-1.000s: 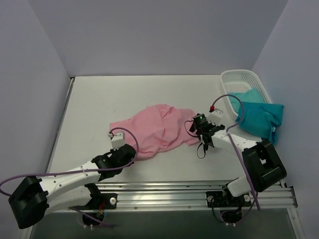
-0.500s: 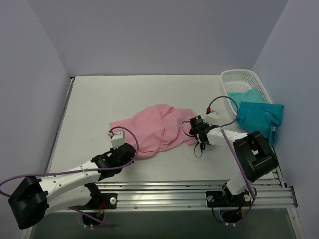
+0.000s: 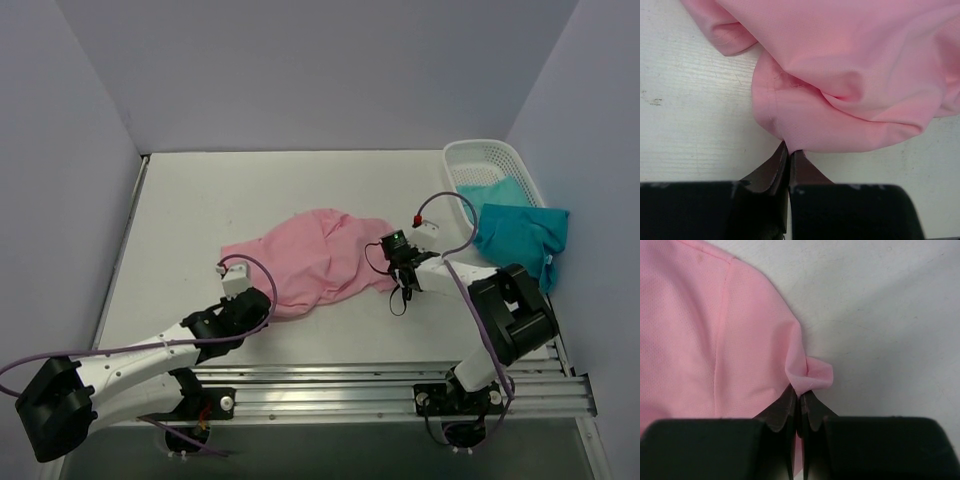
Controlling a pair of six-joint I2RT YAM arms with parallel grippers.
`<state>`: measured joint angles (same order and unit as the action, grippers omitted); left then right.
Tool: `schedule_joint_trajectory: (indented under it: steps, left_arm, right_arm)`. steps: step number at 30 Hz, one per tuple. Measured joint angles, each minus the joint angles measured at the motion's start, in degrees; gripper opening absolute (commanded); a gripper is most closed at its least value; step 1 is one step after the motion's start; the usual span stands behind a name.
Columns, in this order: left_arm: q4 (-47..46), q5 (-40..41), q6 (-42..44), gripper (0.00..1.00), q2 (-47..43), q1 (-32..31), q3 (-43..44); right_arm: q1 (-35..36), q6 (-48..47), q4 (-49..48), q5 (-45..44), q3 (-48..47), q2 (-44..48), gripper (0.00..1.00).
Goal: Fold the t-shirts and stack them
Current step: Flatten out the tshirt
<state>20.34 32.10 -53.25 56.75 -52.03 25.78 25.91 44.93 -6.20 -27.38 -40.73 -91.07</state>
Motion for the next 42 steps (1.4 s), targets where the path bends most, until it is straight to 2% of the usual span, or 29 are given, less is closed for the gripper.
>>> schedule_joint_trajectory:
  steps: [5,9,15,19,23,29,34,38,42]
  left_arm:
    - [1.3,-0.2,1.0,0.02,-1.1,0.0,0.8]
    - [7.5,-0.1,2.7,0.02,-7.3,-1.1,5.1]
    - [17.9,4.3,6.2,0.02,-17.2,-5.9,21.9]
    - [22.2,6.9,9.4,0.02,-20.8,-6.5,33.5]
    - [25.8,7.9,13.6,0.02,-23.4,-6.5,42.6]
    - [28.7,7.6,18.9,0.02,-24.2,-6.4,56.2]
    - [28.3,4.9,22.1,0.02,-23.3,-5.4,63.8]
    - [26.2,6.7,24.2,0.03,-22.4,-5.2,64.2]
    - [21.3,12.9,27.1,0.03,-20.0,-5.5,59.9]
  right_arm:
    - [4.1,0.1,3.8,-3.1,-0.5,4.2,0.0]
    - [11.6,0.5,10.6,-7.1,-4.2,15.5,0.0]
    - [21.7,1.2,20.6,-14.7,-17.8,33.5,0.0]
    - [26.1,0.0,25.1,-17.9,-28.0,40.4,0.0]
    - [26.7,-3.5,27.7,-18.1,-36.6,44.9,0.0]
    - [26.7,-8.8,28.6,-14.3,-47.4,46.2,0.0]
    - [26.7,-11.8,28.1,-8.3,-54.5,42.8,0.0]
    - [26.6,-13.4,26.1,-8.7,-57.3,37.4,0.0]
    - [26.4,-15.3,24.3,-15.0,-57.5,28.8,0.0]
